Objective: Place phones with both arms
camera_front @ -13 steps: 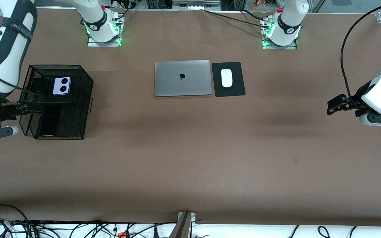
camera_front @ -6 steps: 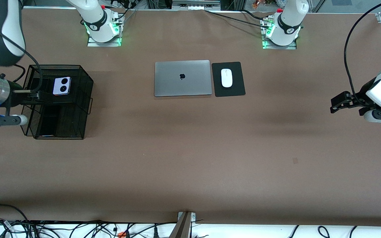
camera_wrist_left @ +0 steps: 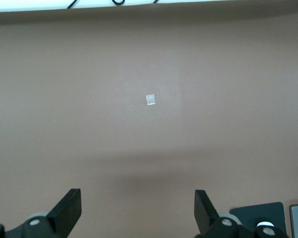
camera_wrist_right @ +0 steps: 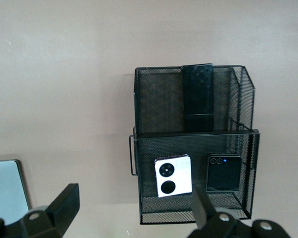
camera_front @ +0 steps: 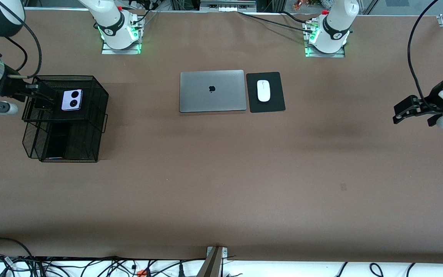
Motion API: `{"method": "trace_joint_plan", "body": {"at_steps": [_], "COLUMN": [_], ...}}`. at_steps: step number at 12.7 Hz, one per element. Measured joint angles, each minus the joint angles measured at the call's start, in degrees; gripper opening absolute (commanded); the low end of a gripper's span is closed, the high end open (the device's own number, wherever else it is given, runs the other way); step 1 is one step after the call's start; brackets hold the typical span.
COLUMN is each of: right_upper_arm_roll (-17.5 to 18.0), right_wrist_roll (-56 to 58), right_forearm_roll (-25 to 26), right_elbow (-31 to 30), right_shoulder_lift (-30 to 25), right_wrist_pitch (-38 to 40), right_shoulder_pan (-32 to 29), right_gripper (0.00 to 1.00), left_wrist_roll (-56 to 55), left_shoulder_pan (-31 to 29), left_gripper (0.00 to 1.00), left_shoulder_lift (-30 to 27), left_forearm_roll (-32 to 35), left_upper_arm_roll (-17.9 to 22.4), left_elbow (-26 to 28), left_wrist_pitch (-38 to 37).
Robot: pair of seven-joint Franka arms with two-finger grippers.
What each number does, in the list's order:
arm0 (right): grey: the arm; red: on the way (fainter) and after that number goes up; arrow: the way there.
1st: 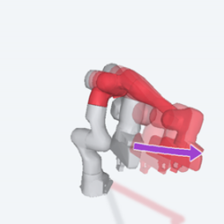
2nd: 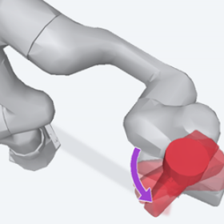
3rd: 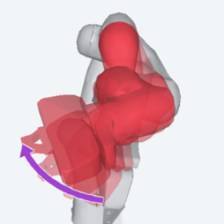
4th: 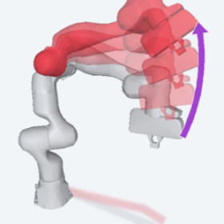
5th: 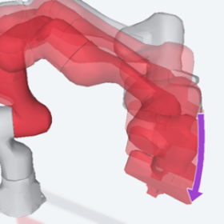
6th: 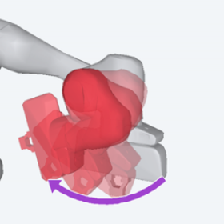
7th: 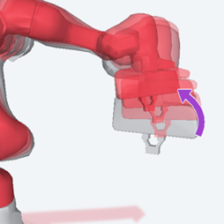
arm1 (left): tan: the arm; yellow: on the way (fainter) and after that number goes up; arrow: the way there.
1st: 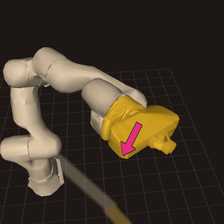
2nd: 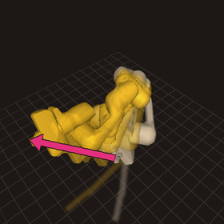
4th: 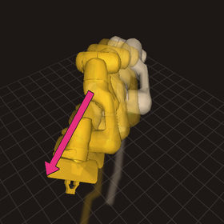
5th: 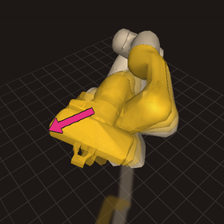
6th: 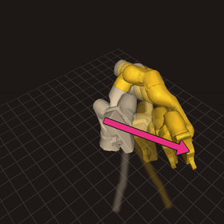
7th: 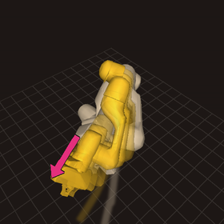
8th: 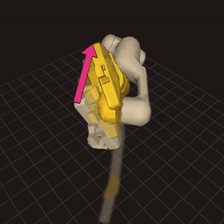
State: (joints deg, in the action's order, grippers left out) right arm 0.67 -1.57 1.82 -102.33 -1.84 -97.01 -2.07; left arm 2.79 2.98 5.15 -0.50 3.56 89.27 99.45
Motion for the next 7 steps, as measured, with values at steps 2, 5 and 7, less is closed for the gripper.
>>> {"method": "trace_joint_plan", "body": {"at_steps": [2,5,7], "right_upper_arm_roll": [0.0,0.1,0.3], "right_wrist_roll": [0.1,0.6,0.6], "right_forearm_roll": [-3.0,-4.3,-4.3], "right_elbow": [0.0,0.0,0.0], "right_shoulder_lift": [-1.0,-0.7,-0.7], "right_wrist_pitch": [-0.5,-1.0,-1.1], "right_shoulder_pan": [-1.3,-2.1,-2.1], "right_gripper": [1.0,1.0,1.0], "left_wrist_roll": [-0.1,-0.1,-0.1], "left_shoulder_pan": [0.0,0.0,0.1], "left_gripper": [1.0,1.0,1.0], "left_shoulder_lift": [-0.4,-0.4,-0.4], "left_forearm_roll": [0.0,0.0,0.0], "left_upper_arm_roll": [0.0,-0.3,-0.8], "left_elbow": [-0.3,-0.4,-0.4], "left_wrist_pitch": [0.0,-1.2,-4.0]}}
